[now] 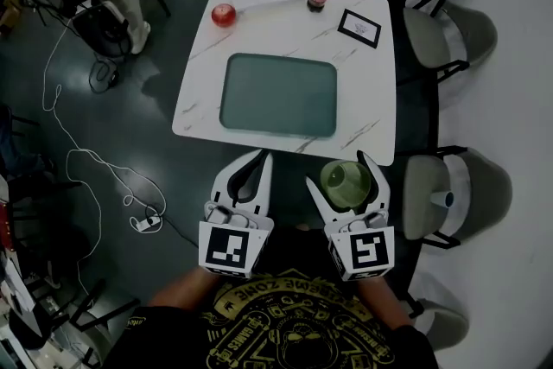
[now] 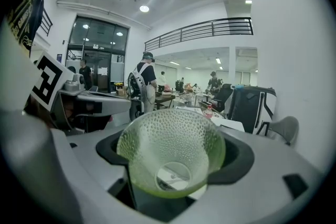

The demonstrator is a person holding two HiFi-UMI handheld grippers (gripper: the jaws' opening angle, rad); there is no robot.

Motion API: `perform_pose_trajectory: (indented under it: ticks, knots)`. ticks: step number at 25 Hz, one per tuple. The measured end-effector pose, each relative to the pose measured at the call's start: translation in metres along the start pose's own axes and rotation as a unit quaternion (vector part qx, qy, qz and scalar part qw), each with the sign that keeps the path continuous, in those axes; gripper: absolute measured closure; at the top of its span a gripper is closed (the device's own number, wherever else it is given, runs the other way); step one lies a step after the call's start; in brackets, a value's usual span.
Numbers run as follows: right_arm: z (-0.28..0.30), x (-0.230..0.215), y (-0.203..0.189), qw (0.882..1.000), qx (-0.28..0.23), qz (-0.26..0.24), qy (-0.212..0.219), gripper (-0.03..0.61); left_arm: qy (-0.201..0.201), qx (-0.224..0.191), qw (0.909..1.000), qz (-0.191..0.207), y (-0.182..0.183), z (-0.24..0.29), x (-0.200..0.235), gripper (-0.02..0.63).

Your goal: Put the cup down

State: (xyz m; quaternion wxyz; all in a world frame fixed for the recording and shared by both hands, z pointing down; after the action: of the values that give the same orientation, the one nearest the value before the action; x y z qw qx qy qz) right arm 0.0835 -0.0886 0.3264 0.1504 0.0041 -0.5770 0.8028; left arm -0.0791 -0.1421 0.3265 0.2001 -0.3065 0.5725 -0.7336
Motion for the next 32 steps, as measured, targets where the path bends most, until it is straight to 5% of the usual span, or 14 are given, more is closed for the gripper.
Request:
perform_pose_trajectory:
  ticks: [15,32]
  knots:
    - [0.072,0.013,0.02,0.999,-0.004,-0.011,0.031,0.176,0.05,-0.001,0.9986,-0.013,0.008,0.006,0.069,0.604]
    - [0.177,-0.01,-0.006,0.994,0.025,-0.024,0.104,0.176,0.122,0.015,0.992,-0.028,-0.011,0.067,0.114,0.604]
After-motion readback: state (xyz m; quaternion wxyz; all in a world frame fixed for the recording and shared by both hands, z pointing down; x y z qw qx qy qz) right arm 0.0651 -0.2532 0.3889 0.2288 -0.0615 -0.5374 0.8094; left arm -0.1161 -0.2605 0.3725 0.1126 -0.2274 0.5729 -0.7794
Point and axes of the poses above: the fingertips, and each gripper's own axes: z forward along the fingers, x to its left, y out of its top, the point moved 6 cm from there along -z, backward along the fingers, and after that the axes turned 6 degrees about -z, right-handed, at the moved point
